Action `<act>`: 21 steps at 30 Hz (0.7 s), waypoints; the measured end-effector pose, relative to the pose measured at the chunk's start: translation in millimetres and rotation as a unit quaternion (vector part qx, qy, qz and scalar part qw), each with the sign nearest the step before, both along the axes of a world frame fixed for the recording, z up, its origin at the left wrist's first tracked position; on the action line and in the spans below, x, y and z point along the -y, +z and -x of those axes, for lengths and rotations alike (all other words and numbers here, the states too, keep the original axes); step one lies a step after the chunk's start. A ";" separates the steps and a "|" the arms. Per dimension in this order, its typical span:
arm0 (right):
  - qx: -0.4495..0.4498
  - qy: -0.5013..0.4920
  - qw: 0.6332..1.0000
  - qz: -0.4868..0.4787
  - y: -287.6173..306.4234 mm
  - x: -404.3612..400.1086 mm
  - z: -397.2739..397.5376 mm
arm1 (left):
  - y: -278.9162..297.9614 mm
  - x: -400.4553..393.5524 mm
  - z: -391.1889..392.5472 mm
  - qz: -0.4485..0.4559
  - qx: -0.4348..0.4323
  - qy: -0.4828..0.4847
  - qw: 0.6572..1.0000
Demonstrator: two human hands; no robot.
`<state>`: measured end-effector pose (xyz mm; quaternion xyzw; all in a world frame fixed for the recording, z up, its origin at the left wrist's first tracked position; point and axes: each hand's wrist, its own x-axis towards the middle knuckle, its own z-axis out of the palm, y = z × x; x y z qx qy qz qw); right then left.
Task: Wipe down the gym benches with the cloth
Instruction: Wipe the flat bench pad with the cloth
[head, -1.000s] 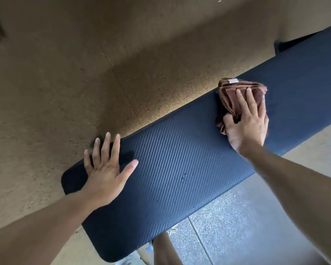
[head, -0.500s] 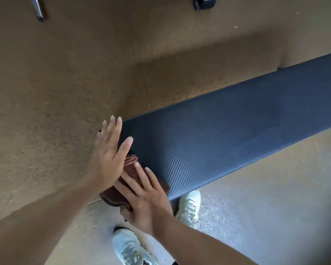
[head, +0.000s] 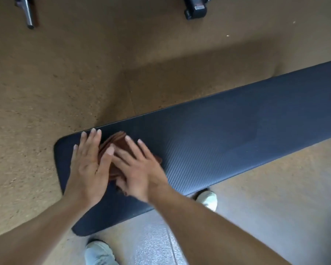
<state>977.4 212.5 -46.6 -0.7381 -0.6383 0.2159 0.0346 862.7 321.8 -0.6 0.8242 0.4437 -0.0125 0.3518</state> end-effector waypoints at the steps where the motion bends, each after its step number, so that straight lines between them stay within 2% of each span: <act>1: 0.004 -0.019 1.000 0.003 2.6 4.1 -32.3 | 2.4 7.3 -16.6 0.003 0.000 0.019 1.000; 8: 0.060 -0.172 0.983 0.022 6.7 72.0 -258.7 | -3.1 67.9 -157.6 -0.007 -0.086 -0.037 0.996; 12: 0.077 -0.251 0.965 0.020 4.1 119.4 -347.2 | -26.8 91.6 -214.7 0.044 -0.190 -0.064 0.979; 14: 0.080 -0.290 0.954 0.017 3.2 136.7 -372.9 | -34.2 94.3 -221.1 0.047 -0.233 -0.071 0.969; 17: 0.071 -0.345 0.936 -0.015 1.0 153.1 -383.4 | -34.6 91.8 -220.7 0.054 -0.239 -0.076 0.967; 21: 0.034 -0.450 0.891 -0.049 5.5 161.4 -332.3 | -33.2 90.1 -218.2 0.067 -0.220 -0.089 0.969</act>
